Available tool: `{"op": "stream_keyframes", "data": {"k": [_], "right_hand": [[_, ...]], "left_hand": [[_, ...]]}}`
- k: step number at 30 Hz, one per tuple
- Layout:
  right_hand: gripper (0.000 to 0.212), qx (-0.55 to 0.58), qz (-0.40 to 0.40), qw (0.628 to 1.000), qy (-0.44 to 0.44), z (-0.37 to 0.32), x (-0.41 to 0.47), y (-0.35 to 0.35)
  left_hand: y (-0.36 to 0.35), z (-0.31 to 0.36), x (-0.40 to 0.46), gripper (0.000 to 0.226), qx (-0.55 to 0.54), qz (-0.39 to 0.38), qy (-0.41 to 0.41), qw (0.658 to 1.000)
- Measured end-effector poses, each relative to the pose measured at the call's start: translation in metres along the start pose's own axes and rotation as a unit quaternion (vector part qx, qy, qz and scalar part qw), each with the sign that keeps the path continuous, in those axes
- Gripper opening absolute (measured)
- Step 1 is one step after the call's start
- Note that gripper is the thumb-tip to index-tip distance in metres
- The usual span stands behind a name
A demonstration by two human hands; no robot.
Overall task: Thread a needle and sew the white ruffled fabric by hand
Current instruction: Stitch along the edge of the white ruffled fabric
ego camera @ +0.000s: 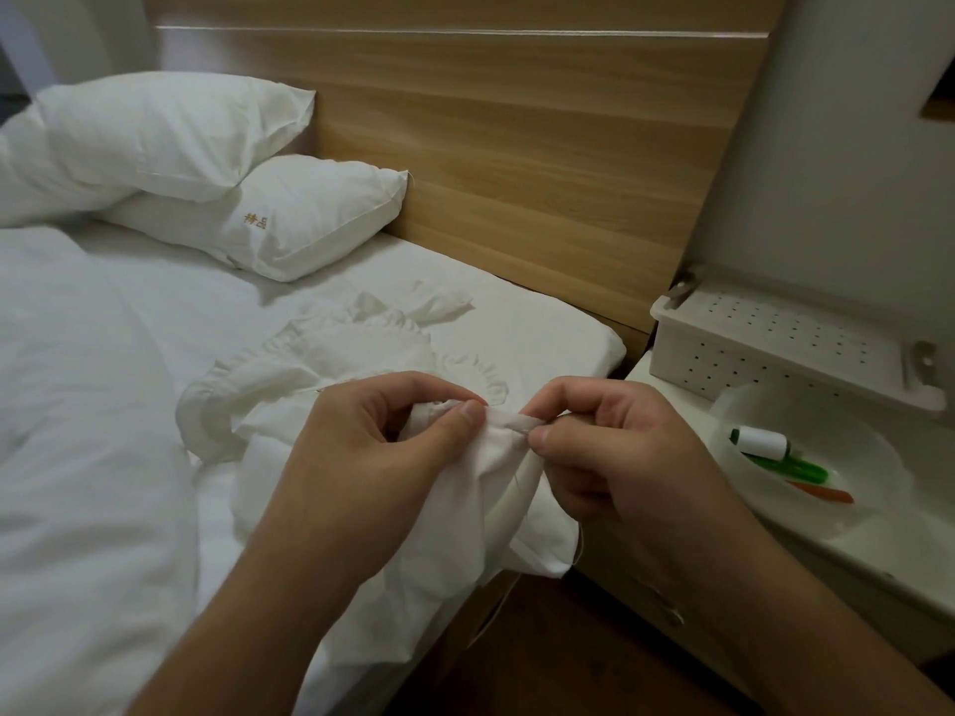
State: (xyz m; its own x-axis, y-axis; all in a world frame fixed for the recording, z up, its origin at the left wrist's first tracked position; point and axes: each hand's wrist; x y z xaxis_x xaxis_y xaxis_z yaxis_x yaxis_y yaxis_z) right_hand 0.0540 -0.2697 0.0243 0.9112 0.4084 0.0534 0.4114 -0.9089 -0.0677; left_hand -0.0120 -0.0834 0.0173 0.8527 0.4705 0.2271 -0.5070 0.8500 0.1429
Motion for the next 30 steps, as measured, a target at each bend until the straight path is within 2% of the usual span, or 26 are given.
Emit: {"op": "stream_keyframes", "data": {"k": [14, 22, 30], "right_hand": [[0.02, 0.075, -0.053, 0.996, -0.017, 0.008, 0.005, 0.006], [0.008, 0.111, -0.076, 0.991, -0.015, 0.015, 0.007, 0.002], [0.021, 0.104, -0.09, 0.99, -0.015, 0.015, 0.007, -0.001]], "left_hand": [[0.0, 0.004, -0.002, 0.006, 0.01, -0.02, -0.003, 1.0], [-0.003, 0.004, -0.004, 0.009, -0.002, -0.043, -0.007, 0.999], [-0.003, 0.002, -0.004, 0.008, -0.02, -0.044, 0.008, 0.999]]}}
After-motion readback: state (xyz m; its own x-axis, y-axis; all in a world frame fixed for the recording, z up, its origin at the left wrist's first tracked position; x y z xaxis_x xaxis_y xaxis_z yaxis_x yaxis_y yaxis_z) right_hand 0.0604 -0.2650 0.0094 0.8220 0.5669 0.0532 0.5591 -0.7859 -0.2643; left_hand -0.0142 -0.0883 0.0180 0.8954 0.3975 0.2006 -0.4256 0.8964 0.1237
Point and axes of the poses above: each hand's wrist, its own x-axis towards the middle knuckle, its own y-axis out of the back of the hand, z = x × y, and after that the axes turned 11 degrees about z, right-handed
